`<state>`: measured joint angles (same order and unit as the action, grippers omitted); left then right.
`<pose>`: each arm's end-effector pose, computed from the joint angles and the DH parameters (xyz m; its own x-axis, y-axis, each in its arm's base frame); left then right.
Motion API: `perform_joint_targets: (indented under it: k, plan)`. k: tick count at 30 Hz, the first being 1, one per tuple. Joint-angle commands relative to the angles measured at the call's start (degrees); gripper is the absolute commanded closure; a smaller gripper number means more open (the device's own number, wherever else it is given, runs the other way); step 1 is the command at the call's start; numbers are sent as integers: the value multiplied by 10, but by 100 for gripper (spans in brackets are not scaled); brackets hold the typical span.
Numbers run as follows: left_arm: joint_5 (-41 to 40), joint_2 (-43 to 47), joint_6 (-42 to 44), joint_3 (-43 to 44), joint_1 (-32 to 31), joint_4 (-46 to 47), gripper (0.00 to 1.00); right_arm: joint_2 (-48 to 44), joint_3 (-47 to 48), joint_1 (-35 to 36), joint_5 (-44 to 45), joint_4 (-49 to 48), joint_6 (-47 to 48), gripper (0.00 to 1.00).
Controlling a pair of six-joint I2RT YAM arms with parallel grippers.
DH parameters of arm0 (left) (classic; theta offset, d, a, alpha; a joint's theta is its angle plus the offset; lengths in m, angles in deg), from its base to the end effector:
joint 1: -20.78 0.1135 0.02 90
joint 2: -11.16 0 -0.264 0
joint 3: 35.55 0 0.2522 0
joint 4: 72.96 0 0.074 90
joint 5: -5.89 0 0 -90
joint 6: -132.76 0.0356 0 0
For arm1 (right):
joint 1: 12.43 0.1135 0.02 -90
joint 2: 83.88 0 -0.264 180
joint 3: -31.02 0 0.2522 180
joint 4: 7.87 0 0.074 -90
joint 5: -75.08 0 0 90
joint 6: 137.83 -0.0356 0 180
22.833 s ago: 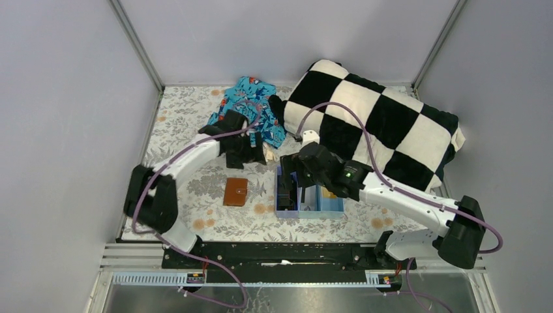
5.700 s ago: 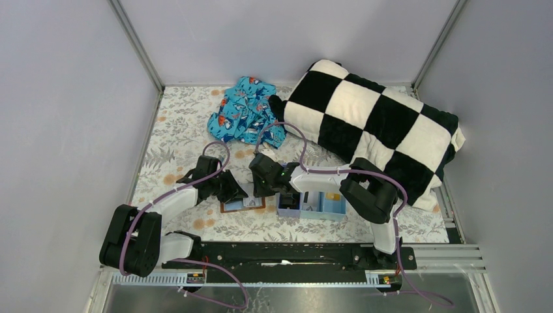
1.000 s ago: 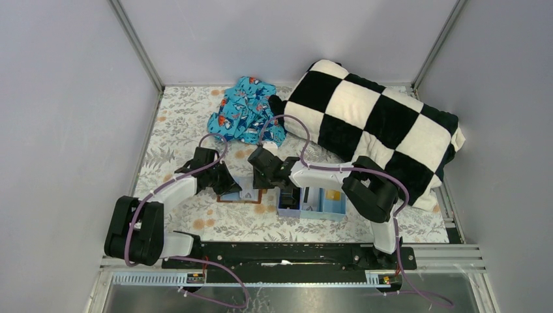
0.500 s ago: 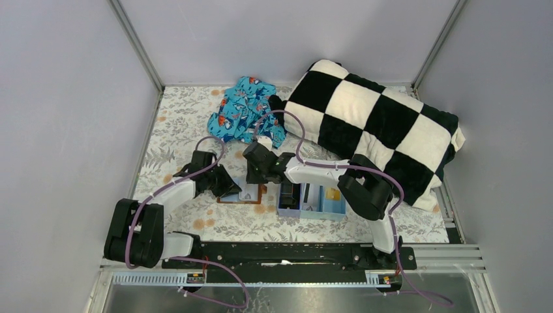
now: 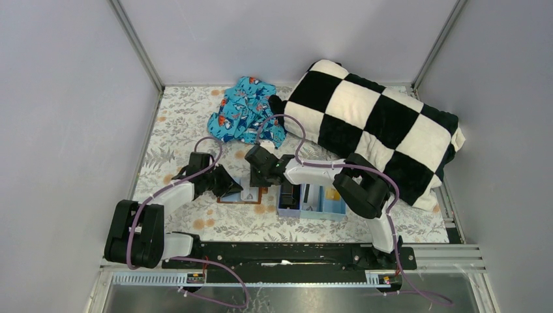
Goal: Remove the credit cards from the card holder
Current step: Remove the credit card from the card holder.
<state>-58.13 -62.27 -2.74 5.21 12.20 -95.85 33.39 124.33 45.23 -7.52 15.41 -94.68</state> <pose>0.2122 -0.0478 0.1430 -0.8420 -0.5214 -0.1387 -0.3159 0.6849 -0.6566 0.2423 0.3741 0.1655 -0.8458 0.0167 -0.5333 -0.2545 0.8659 0.4307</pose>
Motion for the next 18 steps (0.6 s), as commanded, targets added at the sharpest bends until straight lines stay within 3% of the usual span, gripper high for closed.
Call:
perform_joint_targets:
  k: [1, 8, 15, 18]
  plan:
    - [13, 2, 1, -8, 3, 30, 81, 2, -6, -10, -3, -11, -8, 67]
    - [19, 7, -2, -17, 3, 43, 82, 4, -15, -15, -11, -18, -10, 67]
    - [38, 5, -12, -24, 3, 67, 96, 8, -16, -16, -17, -22, -12, 67]
    - [53, -1, -13, -23, 3, 77, 98, 10, -14, -16, -21, -23, -13, 68]
